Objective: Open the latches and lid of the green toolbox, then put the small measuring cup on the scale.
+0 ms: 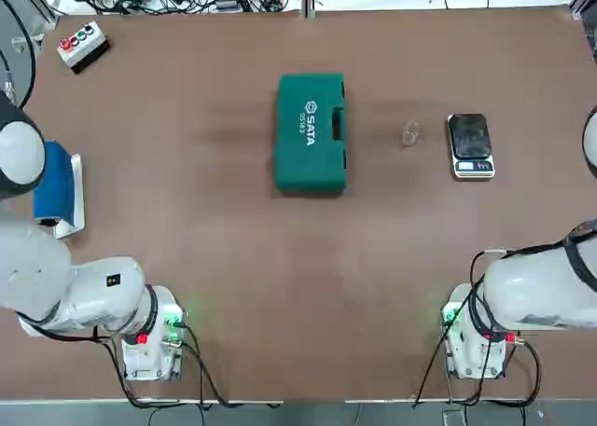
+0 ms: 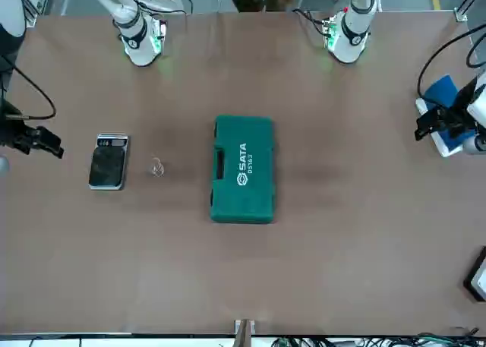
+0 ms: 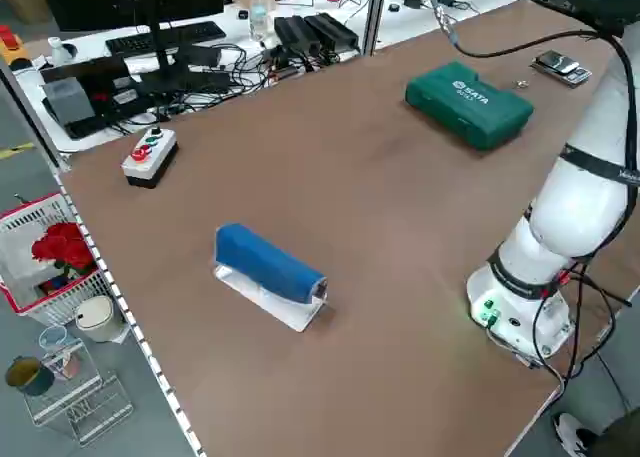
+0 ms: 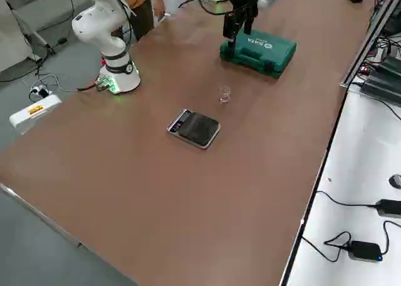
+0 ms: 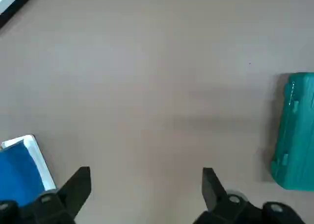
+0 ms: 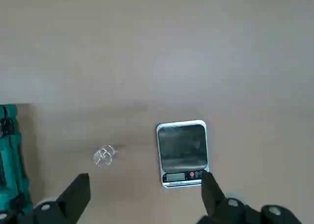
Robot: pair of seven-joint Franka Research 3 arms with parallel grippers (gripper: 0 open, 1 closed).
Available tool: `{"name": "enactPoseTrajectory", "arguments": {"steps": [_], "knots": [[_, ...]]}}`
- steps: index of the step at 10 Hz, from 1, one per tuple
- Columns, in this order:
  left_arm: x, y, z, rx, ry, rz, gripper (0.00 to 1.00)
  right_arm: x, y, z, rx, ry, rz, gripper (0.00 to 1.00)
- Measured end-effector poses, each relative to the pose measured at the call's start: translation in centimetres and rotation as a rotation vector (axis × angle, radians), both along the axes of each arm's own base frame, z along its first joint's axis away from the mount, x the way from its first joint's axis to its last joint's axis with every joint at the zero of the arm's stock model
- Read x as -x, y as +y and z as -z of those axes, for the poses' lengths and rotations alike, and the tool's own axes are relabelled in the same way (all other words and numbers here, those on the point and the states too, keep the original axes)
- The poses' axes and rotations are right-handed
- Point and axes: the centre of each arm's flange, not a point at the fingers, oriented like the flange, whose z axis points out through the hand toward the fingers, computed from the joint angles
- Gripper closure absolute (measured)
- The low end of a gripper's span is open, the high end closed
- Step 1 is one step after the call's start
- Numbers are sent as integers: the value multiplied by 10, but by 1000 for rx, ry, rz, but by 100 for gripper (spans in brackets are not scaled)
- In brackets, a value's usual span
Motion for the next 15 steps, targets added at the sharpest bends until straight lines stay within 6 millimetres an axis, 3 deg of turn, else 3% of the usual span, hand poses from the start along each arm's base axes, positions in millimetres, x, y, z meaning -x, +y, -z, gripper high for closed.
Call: {"name": "enactPoseTrajectory", "arguments": {"steps": [7, 9, 11, 12, 14, 15], "knots": [[0, 1, 4, 6, 8, -5, 0, 0, -2, -1, 0, -3, 3, 0], [-3, 18, 11, 54, 24, -43, 0, 2, -1, 2, -7, 19, 4, 0], [-7, 36, 30, 79, 54, -72, 0, 6, 12, 11, -114, 73, 3, 0], [-9, 33, 49, 81, 68, -68, 1, 9, 20, 18, -187, 112, 3, 0], [-10, 18, 82, 92, 80, -52, 14, 13, 32, 52, -322, 193, 17, 0], [-9, 9, 90, 108, 86, -43, 32, 15, 40, 79, -397, 231, 36, 0]]}}
